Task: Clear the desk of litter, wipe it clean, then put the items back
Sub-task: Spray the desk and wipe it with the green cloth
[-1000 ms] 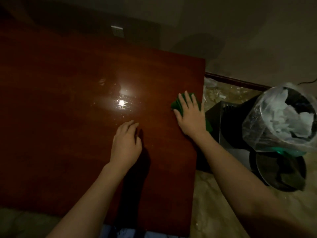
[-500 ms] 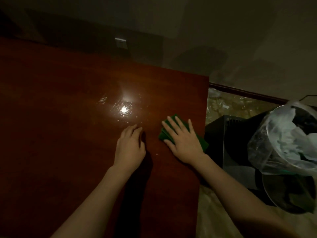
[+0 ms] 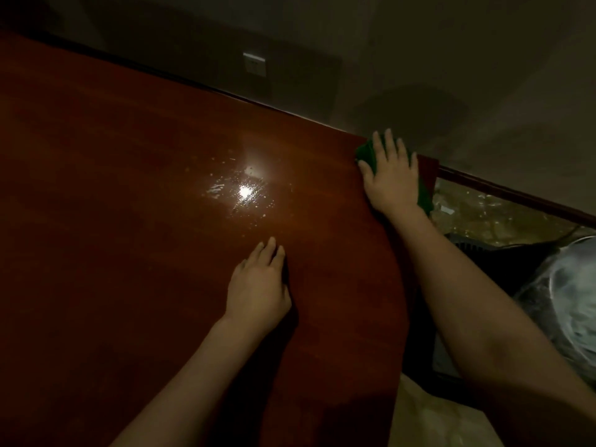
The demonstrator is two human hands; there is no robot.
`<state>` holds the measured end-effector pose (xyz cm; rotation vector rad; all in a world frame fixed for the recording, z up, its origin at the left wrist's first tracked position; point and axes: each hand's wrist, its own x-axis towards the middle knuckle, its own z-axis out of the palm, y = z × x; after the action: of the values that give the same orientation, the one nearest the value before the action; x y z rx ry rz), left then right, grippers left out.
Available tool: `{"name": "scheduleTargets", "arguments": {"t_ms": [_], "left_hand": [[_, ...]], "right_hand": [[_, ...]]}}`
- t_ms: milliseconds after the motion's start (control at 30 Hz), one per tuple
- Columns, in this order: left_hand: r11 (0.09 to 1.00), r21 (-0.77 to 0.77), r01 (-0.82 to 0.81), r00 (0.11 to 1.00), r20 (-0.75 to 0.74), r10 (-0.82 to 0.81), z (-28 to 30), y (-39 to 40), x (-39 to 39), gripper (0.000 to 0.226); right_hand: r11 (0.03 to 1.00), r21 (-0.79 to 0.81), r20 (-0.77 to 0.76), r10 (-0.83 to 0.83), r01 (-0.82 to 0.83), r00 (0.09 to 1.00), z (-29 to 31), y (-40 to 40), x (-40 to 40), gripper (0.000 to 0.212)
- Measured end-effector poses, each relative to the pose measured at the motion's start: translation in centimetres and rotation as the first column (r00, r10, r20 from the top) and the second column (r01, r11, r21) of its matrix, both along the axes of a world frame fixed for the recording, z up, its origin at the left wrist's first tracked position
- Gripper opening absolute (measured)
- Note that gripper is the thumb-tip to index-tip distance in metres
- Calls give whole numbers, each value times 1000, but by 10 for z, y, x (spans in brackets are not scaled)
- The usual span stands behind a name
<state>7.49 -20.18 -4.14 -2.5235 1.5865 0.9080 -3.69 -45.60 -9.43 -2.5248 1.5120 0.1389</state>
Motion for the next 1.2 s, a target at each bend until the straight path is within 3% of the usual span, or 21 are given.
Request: {"name": "scheduleTargets", "arguments": {"t_ms": [133, 267, 333, 367, 467, 567, 667, 733, 833, 1000, 1100, 1200], "left_hand": [[979, -110, -170, 980, -121, 157, 3, -7, 14, 48], [964, -160, -213, 971, -140, 192, 2, -8, 23, 44], [965, -153, -212, 971, -147, 190, 2, -4, 20, 46], [965, -157, -209, 971, -150, 186, 2, -1, 17, 47], [959, -192, -208, 972, -149, 181, 0, 7, 7, 46], [957, -190, -220, 971, -133, 197, -2, 11, -1, 45], [965, -135, -224, 970, -125, 208, -1, 18, -9, 49], [974, -91, -209, 972, -126, 197, -2, 23, -11, 51], [970, -96, -226, 969, -129, 213, -2, 24, -10, 50], [957, -131, -258, 964, -100, 246, 1, 17, -14, 46], [955, -120, -272, 958, -123, 258, 1, 15, -15, 44], [960, -103, -261, 960, -137, 246, 3, 18, -15, 44]], "right_hand": [[949, 39, -32, 315, -314, 949, 0, 67, -3, 61], [733, 29, 21, 679, -679, 734, -6, 177, -52, 62], [644, 42, 5, 765, -764, 645, -9, 195, -91, 61], [646, 40, 2, 763, -762, 647, -9, 191, -105, 61], [834, 15, 9, 551, -551, 834, -3, 149, -119, 59], [995, 28, 63, 97, -99, 993, 0, 80, -105, 59], [968, 70, 131, -247, 240, 960, 0, 14, -72, 63], [958, 62, 91, -284, 279, 954, -1, -11, -53, 64], [984, 22, -1, -178, 178, 984, -1, -22, -40, 63], [988, 28, -62, 156, -155, 986, 10, 13, -25, 61], [925, 78, -52, 377, -372, 925, 7, 81, -14, 61], [773, 81, -9, 631, -629, 776, 1, 174, -34, 58]]}}
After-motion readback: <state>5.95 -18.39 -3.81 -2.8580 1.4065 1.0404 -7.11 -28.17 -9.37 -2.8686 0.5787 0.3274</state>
